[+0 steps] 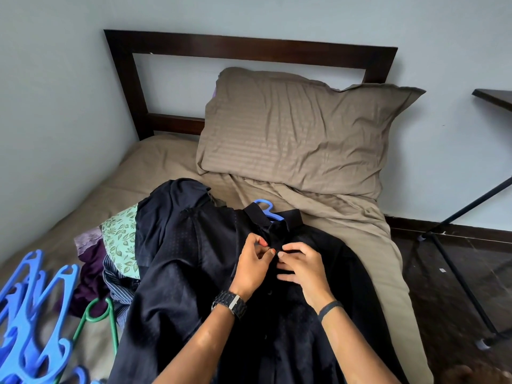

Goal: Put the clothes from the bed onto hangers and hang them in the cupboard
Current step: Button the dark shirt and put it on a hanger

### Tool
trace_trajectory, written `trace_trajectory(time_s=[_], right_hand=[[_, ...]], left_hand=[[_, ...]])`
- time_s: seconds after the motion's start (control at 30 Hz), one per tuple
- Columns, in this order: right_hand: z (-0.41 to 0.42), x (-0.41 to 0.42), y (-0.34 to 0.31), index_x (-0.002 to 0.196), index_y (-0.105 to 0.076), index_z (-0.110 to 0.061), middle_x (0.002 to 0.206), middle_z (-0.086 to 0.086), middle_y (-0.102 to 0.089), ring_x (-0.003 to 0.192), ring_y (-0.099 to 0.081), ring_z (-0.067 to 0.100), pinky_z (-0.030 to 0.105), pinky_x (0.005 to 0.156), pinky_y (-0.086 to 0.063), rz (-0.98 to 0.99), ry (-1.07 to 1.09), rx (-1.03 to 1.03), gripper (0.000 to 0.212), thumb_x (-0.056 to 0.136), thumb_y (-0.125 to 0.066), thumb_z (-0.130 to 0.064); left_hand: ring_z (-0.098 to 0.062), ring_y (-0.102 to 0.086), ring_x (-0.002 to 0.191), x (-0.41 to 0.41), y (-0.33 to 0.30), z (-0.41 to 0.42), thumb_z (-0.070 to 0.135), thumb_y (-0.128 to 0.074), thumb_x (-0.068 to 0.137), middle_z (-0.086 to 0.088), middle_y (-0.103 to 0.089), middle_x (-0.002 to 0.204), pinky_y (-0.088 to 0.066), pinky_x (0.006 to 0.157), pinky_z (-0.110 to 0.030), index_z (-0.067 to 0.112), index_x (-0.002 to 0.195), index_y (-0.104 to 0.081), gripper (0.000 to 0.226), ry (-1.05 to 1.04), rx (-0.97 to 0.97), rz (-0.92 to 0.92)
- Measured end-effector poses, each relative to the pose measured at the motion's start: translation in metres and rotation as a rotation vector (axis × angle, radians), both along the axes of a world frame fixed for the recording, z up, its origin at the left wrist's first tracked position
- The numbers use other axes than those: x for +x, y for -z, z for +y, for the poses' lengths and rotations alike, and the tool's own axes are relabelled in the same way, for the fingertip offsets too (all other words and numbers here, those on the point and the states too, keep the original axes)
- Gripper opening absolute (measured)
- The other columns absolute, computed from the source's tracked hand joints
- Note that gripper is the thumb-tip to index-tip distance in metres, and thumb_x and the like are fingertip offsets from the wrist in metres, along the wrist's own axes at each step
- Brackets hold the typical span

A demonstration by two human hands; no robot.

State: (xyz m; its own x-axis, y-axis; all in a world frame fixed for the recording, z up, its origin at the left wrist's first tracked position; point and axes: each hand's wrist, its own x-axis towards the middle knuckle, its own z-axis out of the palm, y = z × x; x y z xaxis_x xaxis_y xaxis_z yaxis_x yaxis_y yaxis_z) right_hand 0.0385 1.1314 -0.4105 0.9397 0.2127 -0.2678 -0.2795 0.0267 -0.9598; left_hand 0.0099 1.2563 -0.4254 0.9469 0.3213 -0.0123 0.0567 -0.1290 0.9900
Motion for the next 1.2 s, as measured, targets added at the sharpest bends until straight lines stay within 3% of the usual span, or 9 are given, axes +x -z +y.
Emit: trace_trajectory(time_s=[0.2, 0.33, 0.5, 0.67, 0.77, 0.87, 0.97, 1.1, 1.2], right_hand=[[0.004, 0.001, 0.009, 0.096, -0.069, -0.018, 0.083, 0.002, -0.066, 0.069, -0.068, 0.016, 0.028, 0.051, -0.058, -0.355, -0.091, -0.457, 0.008, 0.09, -0.064, -0.017], [0.002, 0.007, 0.013, 0.088, -0.069, -0.01, 0.079, 0.011, -0.066, 0.07, -0.067, 0.019, 0.027, 0.05, -0.057, -0.297, -0.142, -0.522, 0.012, 0.093, -0.058, -0.014], [0.002, 0.023, 0.012, 0.09, -0.063, -0.015, 0.078, 0.004, -0.066, 0.069, -0.064, 0.014, 0.031, 0.056, -0.059, -0.231, -0.252, -0.655, 0.007, 0.092, -0.057, -0.012], [0.016, 0.039, -0.001, 0.13, -0.049, -0.03, 0.077, 0.001, -0.06, 0.067, -0.058, 0.013, 0.029, 0.064, -0.056, -0.435, -0.236, -0.62, 0.039, 0.094, -0.053, -0.015], [0.027, 0.05, -0.002, 0.132, -0.049, -0.03, 0.079, -0.002, -0.055, 0.069, -0.054, 0.011, 0.033, 0.068, -0.056, -0.397, -0.299, -0.66, 0.038, 0.097, -0.047, -0.017], [0.031, 0.059, 0.001, 0.098, -0.06, -0.014, 0.076, 0.001, -0.057, 0.067, -0.059, 0.017, 0.045, 0.066, -0.058, -0.336, -0.116, -0.625, 0.016, 0.092, -0.057, -0.029], [0.03, 0.065, 0.004, 0.074, -0.057, -0.012, 0.072, 0.007, -0.064, 0.064, -0.065, 0.021, 0.042, 0.063, -0.058, -0.27, 0.096, -0.574, 0.024, 0.08, -0.074, -0.028], [0.024, 0.072, 0.012, 0.073, -0.061, -0.013, 0.083, 0.011, -0.066, 0.057, -0.065, 0.013, 0.037, 0.067, -0.06, -0.121, 0.227, -0.445, 0.02, 0.081, -0.063, 0.005], [0.02, 0.075, 0.015, 0.078, -0.065, -0.009, 0.082, 0.008, -0.063, 0.062, -0.063, 0.013, 0.032, 0.067, -0.059, -0.042, 0.287, -0.303, 0.017, 0.082, -0.061, 0.007]], left_hand=[[-0.008, -0.049, 0.069, 0.004, 0.004, 0.003, 0.002, -0.049, 0.094, 0.0, -0.056, 0.078, -0.043, 0.065, -0.019, 0.023, 0.088, -0.045, 0.022, 0.034, 0.067, 0.057], [-0.012, -0.055, 0.08, 0.009, 0.005, 0.009, 0.004, -0.054, 0.092, -0.001, -0.058, 0.089, -0.047, 0.074, -0.021, 0.019, 0.093, -0.048, 0.016, 0.116, 0.191, 0.135], [-0.015, -0.06, 0.06, 0.022, -0.008, 0.015, 0.002, -0.051, 0.093, -0.003, -0.054, 0.081, -0.057, 0.056, -0.024, 0.008, 0.099, -0.048, 0.009, 0.084, 0.202, 0.233], [-0.015, -0.06, 0.044, 0.045, -0.029, 0.025, 0.008, -0.039, 0.098, -0.009, -0.058, 0.068, -0.049, 0.039, -0.024, 0.017, 0.102, -0.047, 0.013, 0.052, 0.249, 0.254], [-0.016, -0.059, 0.04, 0.058, -0.033, 0.029, 0.011, -0.04, 0.098, -0.009, -0.061, 0.063, -0.045, 0.036, -0.023, 0.01, 0.095, -0.054, 0.015, 0.041, 0.382, 0.285], [-0.024, -0.067, 0.058, 0.07, -0.03, 0.029, 0.018, -0.049, 0.094, -0.01, -0.067, 0.071, -0.054, 0.053, -0.029, 0.006, 0.09, -0.064, 0.02, 0.017, 0.592, 0.297], [-0.028, -0.064, 0.093, 0.079, -0.027, 0.024, 0.027, -0.058, 0.09, -0.008, -0.067, 0.099, -0.05, 0.075, -0.033, 0.012, 0.098, -0.065, 0.019, 0.011, 0.848, 0.319], [-0.027, -0.062, 0.1, 0.088, -0.02, 0.017, 0.025, -0.058, 0.09, -0.008, -0.065, 0.108, -0.049, 0.079, -0.036, 0.013, 0.107, -0.064, 0.021, 0.016, 1.011, 0.31], [-0.026, -0.061, 0.102, 0.093, -0.012, 0.017, 0.025, -0.057, 0.09, -0.007, -0.064, 0.111, -0.049, 0.08, -0.034, 0.014, 0.106, -0.066, 0.021, 0.032, 0.967, 0.311]])
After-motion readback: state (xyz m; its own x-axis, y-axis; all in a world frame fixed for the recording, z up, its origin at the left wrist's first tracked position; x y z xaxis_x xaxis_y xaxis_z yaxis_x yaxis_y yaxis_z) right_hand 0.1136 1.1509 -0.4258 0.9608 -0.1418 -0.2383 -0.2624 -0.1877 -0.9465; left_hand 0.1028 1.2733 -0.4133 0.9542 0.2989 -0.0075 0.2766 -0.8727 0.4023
